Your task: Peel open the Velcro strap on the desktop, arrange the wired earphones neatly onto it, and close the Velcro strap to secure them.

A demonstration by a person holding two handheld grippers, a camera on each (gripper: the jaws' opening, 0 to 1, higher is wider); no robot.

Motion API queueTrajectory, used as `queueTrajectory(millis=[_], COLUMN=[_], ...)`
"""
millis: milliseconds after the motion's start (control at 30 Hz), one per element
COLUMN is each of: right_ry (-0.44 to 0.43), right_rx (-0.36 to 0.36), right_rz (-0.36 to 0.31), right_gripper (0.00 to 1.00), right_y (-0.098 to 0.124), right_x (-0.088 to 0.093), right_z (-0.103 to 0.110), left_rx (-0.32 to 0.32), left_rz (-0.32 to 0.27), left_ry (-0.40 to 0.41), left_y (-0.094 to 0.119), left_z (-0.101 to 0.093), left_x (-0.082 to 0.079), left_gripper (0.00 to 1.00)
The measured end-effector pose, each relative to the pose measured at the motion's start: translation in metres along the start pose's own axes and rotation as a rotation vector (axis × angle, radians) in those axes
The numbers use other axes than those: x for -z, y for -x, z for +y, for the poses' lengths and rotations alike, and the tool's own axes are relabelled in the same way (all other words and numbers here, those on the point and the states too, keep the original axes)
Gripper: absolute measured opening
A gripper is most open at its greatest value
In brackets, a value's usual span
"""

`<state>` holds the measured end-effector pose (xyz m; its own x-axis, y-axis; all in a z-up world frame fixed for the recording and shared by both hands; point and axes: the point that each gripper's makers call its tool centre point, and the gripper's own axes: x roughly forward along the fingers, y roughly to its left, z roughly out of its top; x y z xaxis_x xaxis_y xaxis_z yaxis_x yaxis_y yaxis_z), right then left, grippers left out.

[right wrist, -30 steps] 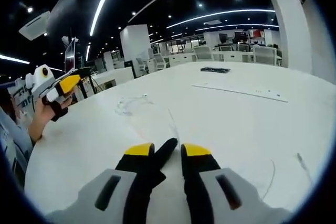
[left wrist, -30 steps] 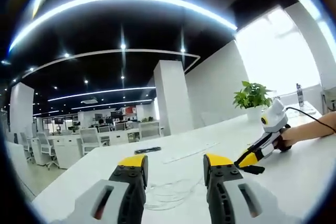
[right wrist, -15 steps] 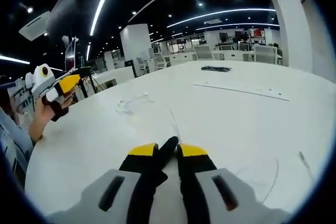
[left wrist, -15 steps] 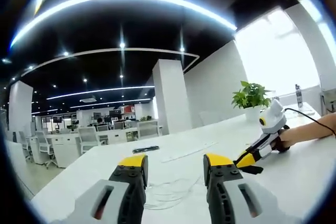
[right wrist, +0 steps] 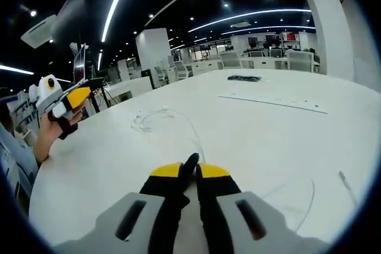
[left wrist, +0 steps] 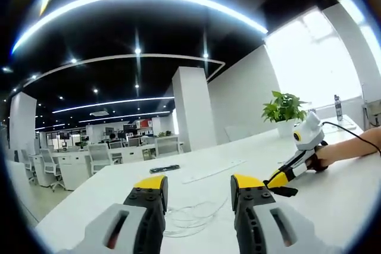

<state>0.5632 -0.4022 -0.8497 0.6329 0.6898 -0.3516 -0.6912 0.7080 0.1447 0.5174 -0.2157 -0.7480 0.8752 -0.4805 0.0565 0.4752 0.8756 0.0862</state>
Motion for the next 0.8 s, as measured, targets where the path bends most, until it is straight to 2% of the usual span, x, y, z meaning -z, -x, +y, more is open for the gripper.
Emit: queueTrajectory(millis=[800], right_ry=[-0.028], right_rx=[-0.018], right_rz=[-0.007], right_gripper=[0.05], right_y=[0.0048], right_x=[-0.0014], right_z=[0.004], left_rx=[0.012], left_rz=[0.03], left_ry=[-0.013], left_y=[-0.0008], left_z=[-0.0016], left_x=[0.0062], left_gripper=[0.46])
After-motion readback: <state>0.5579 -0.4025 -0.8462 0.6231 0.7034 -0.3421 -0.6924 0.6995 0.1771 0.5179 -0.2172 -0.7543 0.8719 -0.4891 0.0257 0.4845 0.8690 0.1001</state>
